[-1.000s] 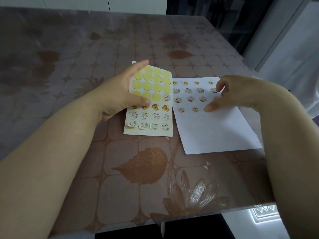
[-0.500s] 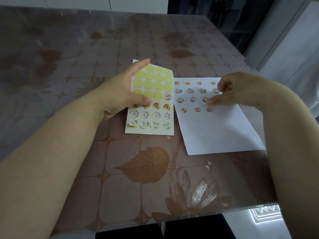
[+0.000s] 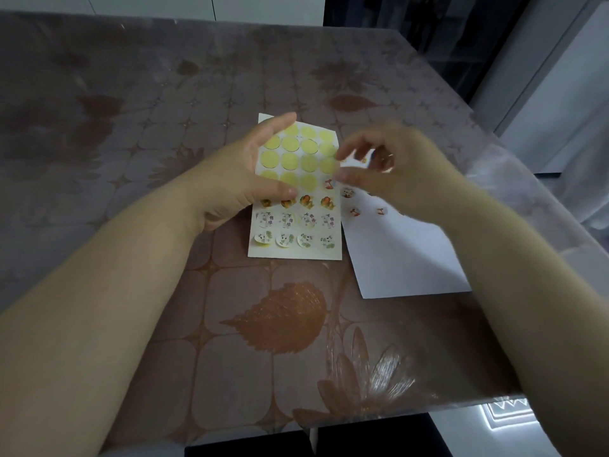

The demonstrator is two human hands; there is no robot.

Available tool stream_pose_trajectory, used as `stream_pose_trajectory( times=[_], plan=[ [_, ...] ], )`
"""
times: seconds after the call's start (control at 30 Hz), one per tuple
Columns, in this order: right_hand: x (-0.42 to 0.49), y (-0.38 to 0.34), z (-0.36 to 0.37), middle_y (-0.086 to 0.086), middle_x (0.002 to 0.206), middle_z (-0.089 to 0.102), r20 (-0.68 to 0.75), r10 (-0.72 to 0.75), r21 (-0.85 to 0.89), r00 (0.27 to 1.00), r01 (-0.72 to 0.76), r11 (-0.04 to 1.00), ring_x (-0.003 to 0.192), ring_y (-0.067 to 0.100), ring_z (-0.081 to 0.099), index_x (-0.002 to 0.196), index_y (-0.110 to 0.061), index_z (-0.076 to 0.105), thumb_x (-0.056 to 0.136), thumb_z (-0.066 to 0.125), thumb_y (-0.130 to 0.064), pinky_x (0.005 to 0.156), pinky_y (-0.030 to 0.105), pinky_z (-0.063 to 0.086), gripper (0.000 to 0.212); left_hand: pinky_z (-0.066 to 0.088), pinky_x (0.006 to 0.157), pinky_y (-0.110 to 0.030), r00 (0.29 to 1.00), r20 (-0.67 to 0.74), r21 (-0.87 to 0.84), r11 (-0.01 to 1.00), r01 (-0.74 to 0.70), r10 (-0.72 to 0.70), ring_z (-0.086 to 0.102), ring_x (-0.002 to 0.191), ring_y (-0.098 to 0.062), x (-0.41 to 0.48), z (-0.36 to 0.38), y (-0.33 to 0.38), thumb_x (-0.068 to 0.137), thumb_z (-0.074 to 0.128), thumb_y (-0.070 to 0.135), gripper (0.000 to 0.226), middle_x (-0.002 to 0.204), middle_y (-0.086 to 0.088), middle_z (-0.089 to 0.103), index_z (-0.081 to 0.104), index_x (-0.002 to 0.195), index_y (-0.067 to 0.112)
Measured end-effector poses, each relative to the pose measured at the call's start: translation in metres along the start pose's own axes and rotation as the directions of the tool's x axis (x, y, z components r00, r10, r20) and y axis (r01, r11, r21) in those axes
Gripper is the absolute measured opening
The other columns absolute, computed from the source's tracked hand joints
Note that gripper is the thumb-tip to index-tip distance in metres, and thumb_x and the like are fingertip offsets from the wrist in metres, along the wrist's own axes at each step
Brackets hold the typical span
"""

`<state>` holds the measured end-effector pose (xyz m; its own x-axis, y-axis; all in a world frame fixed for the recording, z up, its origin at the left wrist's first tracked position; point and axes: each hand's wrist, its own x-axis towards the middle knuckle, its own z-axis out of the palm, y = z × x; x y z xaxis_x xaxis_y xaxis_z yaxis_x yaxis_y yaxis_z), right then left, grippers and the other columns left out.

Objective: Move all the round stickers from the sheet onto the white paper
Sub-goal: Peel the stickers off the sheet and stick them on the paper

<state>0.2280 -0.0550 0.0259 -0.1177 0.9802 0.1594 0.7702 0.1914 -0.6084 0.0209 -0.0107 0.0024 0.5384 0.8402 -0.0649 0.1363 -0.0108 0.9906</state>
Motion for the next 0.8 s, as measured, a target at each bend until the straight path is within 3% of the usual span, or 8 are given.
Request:
stream_pose_trajectory(
  times=[0.1, 0.23, 0.37, 0.47, 0.53, 0.67, 0.8],
  plan=[
    [0.001, 0.001, 0.01, -0.009, 0.106, 0.058, 0.111, 0.031, 0.038, 0.993, -0.036, 0.999, 0.077, 0.003, 0.059, 0.1, -0.033, 0.057, 0.078, 0.069, -0.039, 0.062, 0.017, 0.049, 0.026, 0.055, 0.088, -0.031, 1.0, 0.005, -0.066, 0.998, -0.015, 0.016, 0.064, 0.109, -0.017, -0.001, 0.001, 0.002, 0.076, 0.061, -0.015, 0.085, 0.133, 0.003, 0.055, 0.038, 0.14, 0.034],
    [-0.002, -0.003, 0.012, 0.01, 0.086, 0.071, 0.068, 0.045, 0.295, 0.997, -0.063, 0.954, 0.065, 0.012, 0.064, 0.099, -0.019, 0.06, 0.079, 0.073, -0.018, 0.046, 0.009, 0.04, 0.025, 0.055, 0.086, -0.029, 0.999, -0.007, -0.092, 0.995, -0.032, 0.032, 0.064, 0.108, -0.017, 0.0, 0.001, 0.003, 0.076, 0.059, -0.016, 0.082, 0.133, 0.004, 0.054, 0.039, 0.141, 0.03],
    [-0.002, -0.008, 0.013, 0.009, 0.081, 0.073, -0.028, 0.044, 0.362, 0.999, -0.031, 0.932, 0.074, 0.024, 0.065, 0.1, -0.017, 0.065, 0.075, 0.075, -0.012, 0.044, 0.007, 0.039, 0.027, 0.055, 0.082, -0.026, 0.999, -0.017, -0.113, 0.993, -0.036, 0.035, 0.065, 0.105, -0.014, 0.0, 0.001, 0.002, 0.076, 0.058, -0.016, 0.079, 0.137, 0.001, 0.051, 0.041, 0.139, 0.029],
    [-0.003, -0.008, 0.014, 0.011, 0.086, 0.073, -0.038, 0.038, 0.402, 0.999, -0.02, 0.915, 0.081, 0.027, 0.067, 0.094, -0.018, 0.069, 0.075, 0.075, -0.009, 0.062, 0.021, 0.056, 0.022, 0.055, 0.081, -0.024, 0.999, -0.022, -0.132, 0.991, -0.029, 0.027, 0.066, 0.102, -0.012, 0.001, 0.002, 0.003, 0.077, 0.061, -0.009, 0.075, 0.132, 0.0, 0.056, 0.04, 0.14, 0.027],
    [-0.003, -0.008, 0.014, 0.013, 0.09, 0.072, -0.056, 0.022, 0.42, 0.998, 0.004, 0.907, 0.084, 0.029, 0.067, 0.09, -0.02, 0.07, 0.075, 0.075, -0.008, 0.075, 0.033, 0.056, 0.02, 0.055, 0.081, -0.024, 0.999, -0.034, -0.155, 0.988, -0.021, 0.016, 0.067, 0.102, -0.01, 0.001, 0.003, 0.004, 0.074, 0.064, 0.005, 0.071, 0.129, 0.002, 0.058, 0.042, 0.138, 0.028],
    [-0.004, -0.008, 0.015, 0.008, 0.088, 0.072, -0.108, 0.012, 0.447, 0.994, 0.038, 0.894, 0.082, 0.034, 0.066, 0.086, -0.025, 0.07, 0.075, 0.075, -0.008, 0.075, 0.034, 0.055, 0.021, 0.056, 0.079, -0.023, 0.996, -0.085, -0.184, 0.983, -0.021, 0.005, 0.068, 0.097, -0.008, 0.001, 0.006, 0.005, 0.073, 0.064, 0.014, 0.064, 0.124, 0.003, 0.061, 0.047, 0.133, 0.027],
    [-0.002, -0.008, 0.017, -0.002, 0.107, 0.063, -0.141, -0.012, 0.444, 0.99, 0.074, 0.893, 0.076, 0.034, 0.064, 0.082, -0.027, 0.07, 0.073, 0.076, -0.008, 0.076, 0.033, 0.055, 0.022, 0.056, 0.076, -0.023, 0.995, -0.103, -0.204, 0.979, -0.008, -0.013, 0.069, 0.092, -0.008, 0.002, 0.005, 0.005, 0.081, 0.06, 0.005, 0.056, 0.118, 0.002, 0.064, 0.048, 0.132, 0.023]
  ],
)
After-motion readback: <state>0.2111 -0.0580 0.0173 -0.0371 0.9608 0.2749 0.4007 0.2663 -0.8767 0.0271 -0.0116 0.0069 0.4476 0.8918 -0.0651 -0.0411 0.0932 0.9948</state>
